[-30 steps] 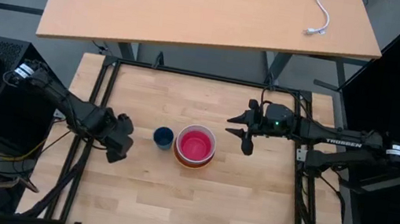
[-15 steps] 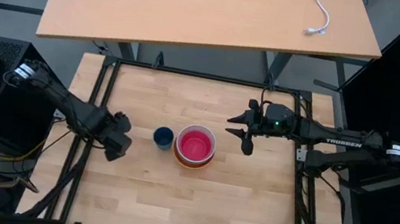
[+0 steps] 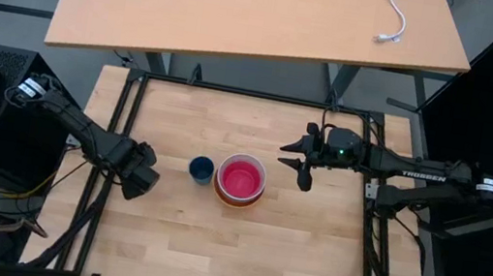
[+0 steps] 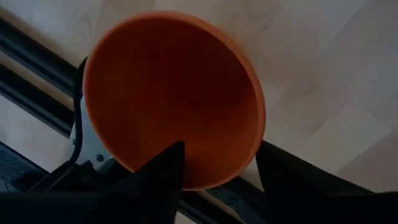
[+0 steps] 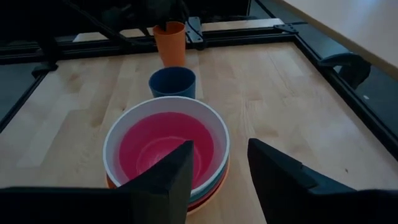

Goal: Nest bowls inside each other
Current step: Move the orange cup to the bottom center of the stacked bowls

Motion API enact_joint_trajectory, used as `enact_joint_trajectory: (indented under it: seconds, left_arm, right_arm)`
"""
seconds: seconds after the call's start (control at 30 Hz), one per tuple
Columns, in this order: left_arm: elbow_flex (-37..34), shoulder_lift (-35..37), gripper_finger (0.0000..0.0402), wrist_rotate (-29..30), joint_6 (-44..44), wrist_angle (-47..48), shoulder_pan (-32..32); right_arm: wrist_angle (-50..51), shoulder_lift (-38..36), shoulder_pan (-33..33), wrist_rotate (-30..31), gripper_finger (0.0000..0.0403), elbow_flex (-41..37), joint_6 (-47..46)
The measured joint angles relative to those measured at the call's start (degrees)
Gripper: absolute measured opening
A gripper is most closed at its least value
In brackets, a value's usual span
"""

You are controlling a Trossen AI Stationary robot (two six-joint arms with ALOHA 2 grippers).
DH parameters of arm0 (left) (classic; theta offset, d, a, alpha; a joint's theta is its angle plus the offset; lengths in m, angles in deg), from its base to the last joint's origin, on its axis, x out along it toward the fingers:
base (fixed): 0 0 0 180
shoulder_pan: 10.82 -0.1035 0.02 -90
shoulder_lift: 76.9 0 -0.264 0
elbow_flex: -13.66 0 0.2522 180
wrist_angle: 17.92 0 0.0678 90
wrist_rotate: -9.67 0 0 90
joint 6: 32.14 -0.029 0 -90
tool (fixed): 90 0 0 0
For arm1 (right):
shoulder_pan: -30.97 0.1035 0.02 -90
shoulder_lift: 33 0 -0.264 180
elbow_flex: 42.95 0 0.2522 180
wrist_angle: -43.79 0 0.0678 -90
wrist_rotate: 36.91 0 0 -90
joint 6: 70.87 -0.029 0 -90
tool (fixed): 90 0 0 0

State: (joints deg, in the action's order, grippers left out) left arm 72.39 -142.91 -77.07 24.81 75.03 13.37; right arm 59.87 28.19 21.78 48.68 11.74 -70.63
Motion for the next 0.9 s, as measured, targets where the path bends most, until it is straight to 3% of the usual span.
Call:
enact_joint_trajectory:
  seconds: [0.17,0.67,0.9]
  left_arm:
    - [0.13,0.0,0.0043,-0.93,-3.05,-0.49,0.08]
    - [3.07,0.0,0.0002,7.72,-12.24,-3.04,1.94]
    - [8.75,-1.26,0.0,17.24,-17.1,-3.14,4.2]
  right_arm:
    - [-0.02,0.0,0.02,0.0,0.0123,0.0,0.01]
    - [-0.06,0.0,0.0,0.02,0.0127,0.0,0.01]
    - [-2.97,0.0,0.01,0.03,0.0137,0.0,0.01]
